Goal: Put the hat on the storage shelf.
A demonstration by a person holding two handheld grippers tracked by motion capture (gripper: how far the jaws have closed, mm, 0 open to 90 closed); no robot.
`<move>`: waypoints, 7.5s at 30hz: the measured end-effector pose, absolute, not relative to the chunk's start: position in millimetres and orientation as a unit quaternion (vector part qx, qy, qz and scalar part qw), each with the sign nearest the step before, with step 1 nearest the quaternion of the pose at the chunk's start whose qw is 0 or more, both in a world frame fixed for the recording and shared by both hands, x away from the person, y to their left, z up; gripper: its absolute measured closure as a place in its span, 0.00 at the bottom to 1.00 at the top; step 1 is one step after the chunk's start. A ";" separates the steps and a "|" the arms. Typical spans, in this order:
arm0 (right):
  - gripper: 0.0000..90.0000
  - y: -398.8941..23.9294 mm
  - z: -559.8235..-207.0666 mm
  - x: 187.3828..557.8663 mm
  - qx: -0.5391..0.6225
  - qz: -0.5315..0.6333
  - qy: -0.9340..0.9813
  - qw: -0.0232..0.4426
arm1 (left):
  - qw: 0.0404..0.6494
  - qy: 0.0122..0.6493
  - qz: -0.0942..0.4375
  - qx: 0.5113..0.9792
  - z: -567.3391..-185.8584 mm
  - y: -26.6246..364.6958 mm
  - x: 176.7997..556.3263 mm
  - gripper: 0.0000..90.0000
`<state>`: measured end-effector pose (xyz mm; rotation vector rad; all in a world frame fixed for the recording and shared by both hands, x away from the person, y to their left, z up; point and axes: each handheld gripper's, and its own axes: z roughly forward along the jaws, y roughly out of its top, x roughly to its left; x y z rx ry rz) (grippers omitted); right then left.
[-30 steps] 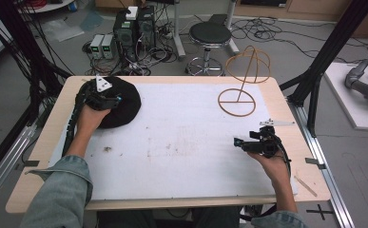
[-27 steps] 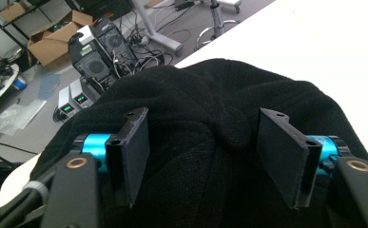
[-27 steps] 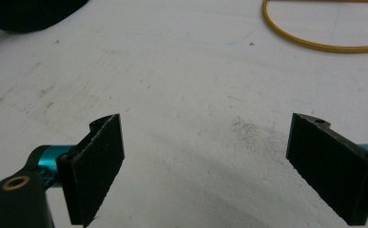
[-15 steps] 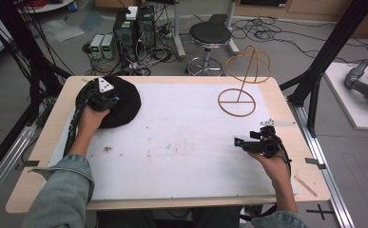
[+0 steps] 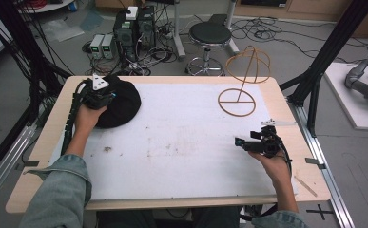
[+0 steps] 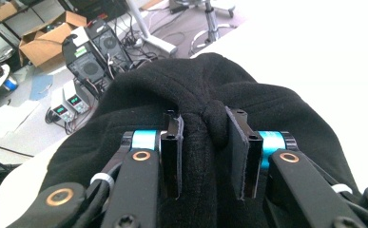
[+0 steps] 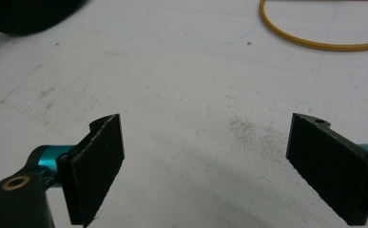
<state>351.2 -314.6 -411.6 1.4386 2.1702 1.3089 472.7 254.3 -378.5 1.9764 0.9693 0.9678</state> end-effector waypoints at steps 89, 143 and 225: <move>0.14 -335.7 -397.9 346.4 0.492 0.486 0.709 0.135 | 0.587 0.300 0.236 0.714 -167.9 31.9 525.9 0.78; 0.14 -344.8 -400.0 337.0 0.496 0.488 0.706 0.130 | 0.666 0.271 0.185 0.670 -195.9 -61.2 558.7 0.78; 0.14 -351.9 -405.4 337.2 0.503 0.484 0.705 0.126 | 0.592 0.242 0.161 0.751 -242.9 -110.4 570.4 0.45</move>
